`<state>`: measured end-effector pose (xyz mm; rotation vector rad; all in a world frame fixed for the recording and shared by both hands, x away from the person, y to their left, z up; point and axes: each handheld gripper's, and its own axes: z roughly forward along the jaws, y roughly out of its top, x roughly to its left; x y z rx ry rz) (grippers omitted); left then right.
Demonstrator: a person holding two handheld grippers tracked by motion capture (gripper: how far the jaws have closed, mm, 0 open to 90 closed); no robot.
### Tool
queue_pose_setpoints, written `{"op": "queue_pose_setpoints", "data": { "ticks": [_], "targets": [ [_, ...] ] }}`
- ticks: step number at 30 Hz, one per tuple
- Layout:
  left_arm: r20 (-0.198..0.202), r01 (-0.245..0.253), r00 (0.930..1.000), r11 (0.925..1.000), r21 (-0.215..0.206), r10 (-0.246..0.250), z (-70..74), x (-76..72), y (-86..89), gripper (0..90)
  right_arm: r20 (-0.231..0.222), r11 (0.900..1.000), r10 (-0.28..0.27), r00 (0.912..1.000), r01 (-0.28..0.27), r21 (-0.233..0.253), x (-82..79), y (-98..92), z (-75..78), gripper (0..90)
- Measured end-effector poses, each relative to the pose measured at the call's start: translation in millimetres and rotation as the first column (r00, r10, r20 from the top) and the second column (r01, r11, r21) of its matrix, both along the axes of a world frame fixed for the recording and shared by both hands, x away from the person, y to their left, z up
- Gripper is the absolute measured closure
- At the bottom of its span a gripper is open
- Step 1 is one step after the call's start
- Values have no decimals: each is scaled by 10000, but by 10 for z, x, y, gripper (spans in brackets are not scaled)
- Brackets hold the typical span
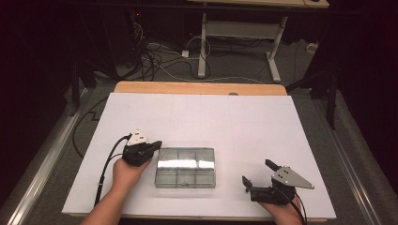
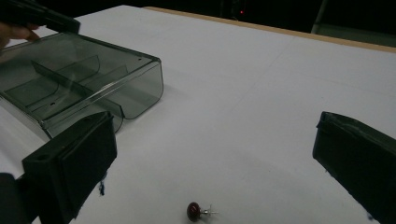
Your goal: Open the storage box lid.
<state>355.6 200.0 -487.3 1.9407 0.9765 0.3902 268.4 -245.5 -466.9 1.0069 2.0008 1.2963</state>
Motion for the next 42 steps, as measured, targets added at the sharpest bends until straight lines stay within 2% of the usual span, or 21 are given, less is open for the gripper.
{"op": "queue_pose_setpoints", "data": {
  "ticks": [3, 5, 7, 10, 13, 17, 22, 25, 39, 42],
  "targets": [
    [161, -2, 9999, 10000, -56, 3, 23, -228, 122, 876, -44, 10000, -22, 10000, 22, 9, 0, -9, -7, 2],
    [-39, 81, 10000, 9999, -95, -82, -13, -368, 182, 876, -50, 10000, -41, 10000, 41, 20, -1, -14, -9, 2],
    [-390, 147, 9991, 9998, 132, -142, -76, -477, 182, 877, -37, 10000, -5, 10000, 5, -3, -4, -12, -7, 2],
    [-593, 314, 9978, 9986, 437, -288, -117, -571, 135, 876, -10, 10000, 10, 10000, -10, -51, -6, 0, 0, 2],
    [-717, 342, 9970, 9978, 568, -301, -137, -568, 113, 876, 54, 10000, 13, 10000, -13, -50, -11, 3, 11, 2],
    [-918, 693, 9938, 9953, 678, -629, -173, -563, 66, 877, 49, 10000, -47, 10000, 47, -17, -13, -8, 13, 2],
    [-939, 846, 9927, 9919, 944, -758, -183, -561, 6, 877, -35, 10000, -57, 10000, 57, -32, -9, -18, 3, 3],
    [-1012, 809, 9922, 9939, 749, -731, -190, -555, 2, 877, -41, 10000, -68, 10000, 68, -56, -12, -20, 3, 3],
    [-882, 1201, 9898, 9879, 982, -1115, -172, -531, -269, 877, -83, 9999, 24, 10000, -25, -133, 3, -6, -13, 6],
    [-837, 1261, 9894, 9884, 850, -1190, -167, -527, -299, 877, -91, 9999, 42, 10000, -43, -131, 4, 3, -15, 6]
  ]
}}
